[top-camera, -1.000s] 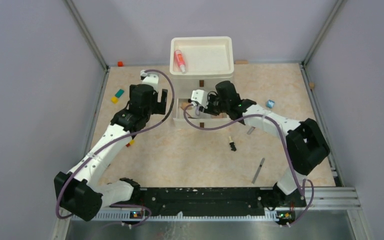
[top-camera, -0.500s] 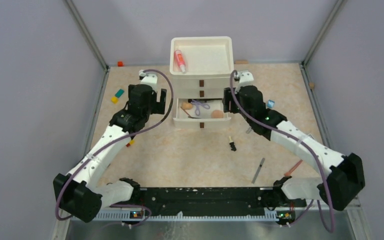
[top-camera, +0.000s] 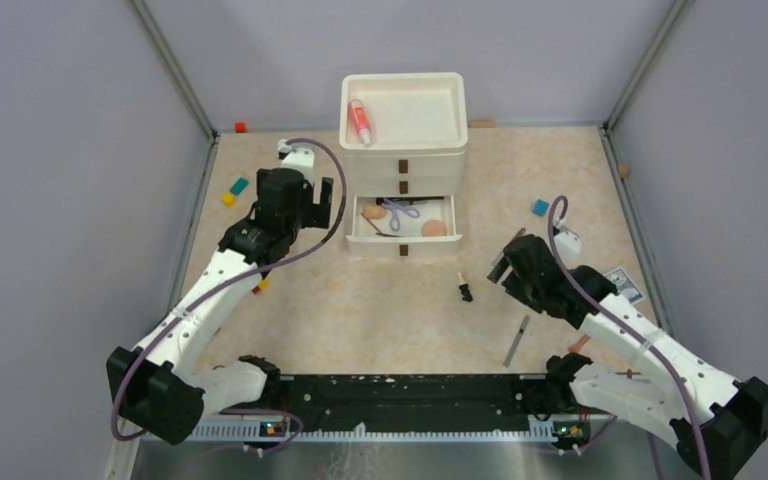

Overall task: Organize the makeup
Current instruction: Pick up the makeup from the center of the board.

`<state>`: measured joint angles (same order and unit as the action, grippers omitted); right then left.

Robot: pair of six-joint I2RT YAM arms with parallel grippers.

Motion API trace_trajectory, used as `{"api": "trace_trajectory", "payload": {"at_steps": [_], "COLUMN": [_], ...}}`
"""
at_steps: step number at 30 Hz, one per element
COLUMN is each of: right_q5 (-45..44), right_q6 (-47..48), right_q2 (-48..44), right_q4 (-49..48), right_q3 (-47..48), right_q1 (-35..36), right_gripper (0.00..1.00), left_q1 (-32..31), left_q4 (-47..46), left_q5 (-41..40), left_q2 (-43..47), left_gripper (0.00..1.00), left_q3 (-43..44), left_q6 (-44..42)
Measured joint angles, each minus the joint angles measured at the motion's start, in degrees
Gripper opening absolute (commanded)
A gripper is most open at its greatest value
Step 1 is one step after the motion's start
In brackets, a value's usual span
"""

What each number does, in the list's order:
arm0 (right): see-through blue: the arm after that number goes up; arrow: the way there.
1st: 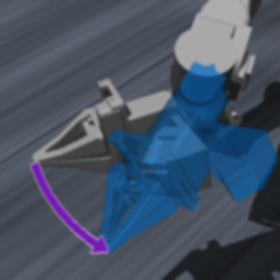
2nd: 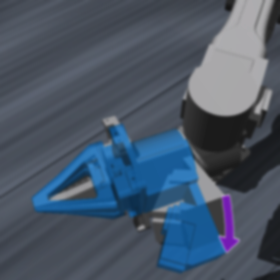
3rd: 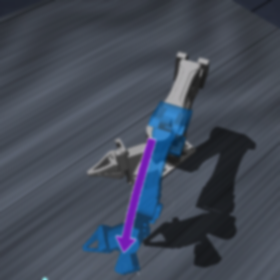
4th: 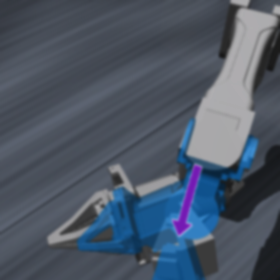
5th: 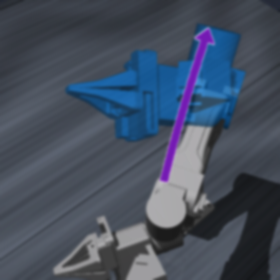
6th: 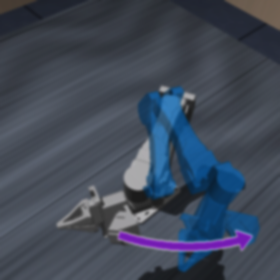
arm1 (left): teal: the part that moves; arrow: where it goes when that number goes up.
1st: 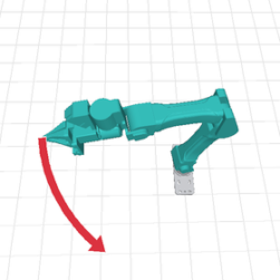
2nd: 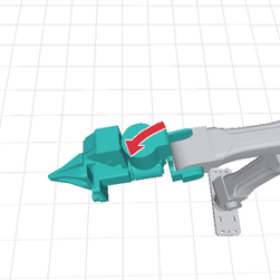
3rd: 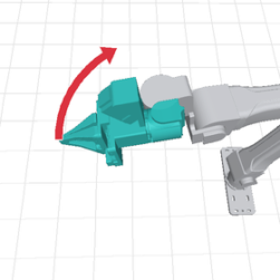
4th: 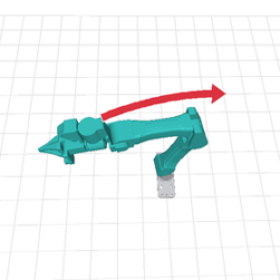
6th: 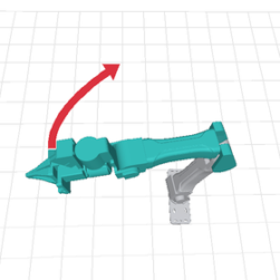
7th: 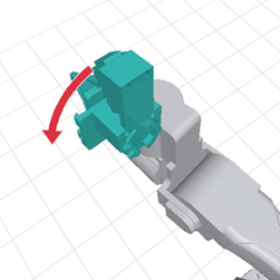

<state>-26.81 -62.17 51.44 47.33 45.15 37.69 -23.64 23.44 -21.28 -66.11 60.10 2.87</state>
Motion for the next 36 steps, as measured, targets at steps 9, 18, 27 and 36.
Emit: {"api": "trace_trajectory", "payload": {"at_steps": [9,18,27,36], "right_q5": [6.3,8.2,8.9,9.0], "right_q6": [-11.8,-13.1,-12.8,-11.5], "right_q2": [-1.2,0.3,2.4,3.0], "right_q4": [8.5,7.3,3.8,0.6], "right_q3": [-10.3,-16.3,-19.2,-19.6], "right_q1": [0.0,0.0,0.0,0.0], "right_gripper": [0.70,0.62,0.41,0.27], "left_q1": [0.0,0.0,0.1,0.3], "left_q4": [0.0,0.0,0.0,0.0], "left_q5": [1.0,1.4,1.9,1.9], "left_q2": [0.0,0.0,0.0,0.0], "left_gripper": [0.99,0.99,0.99,0.99], "left_q3": [0.0,0.0,0.0,0.0], "left_q6": [0.0,0.0,0.0,0.0]}}
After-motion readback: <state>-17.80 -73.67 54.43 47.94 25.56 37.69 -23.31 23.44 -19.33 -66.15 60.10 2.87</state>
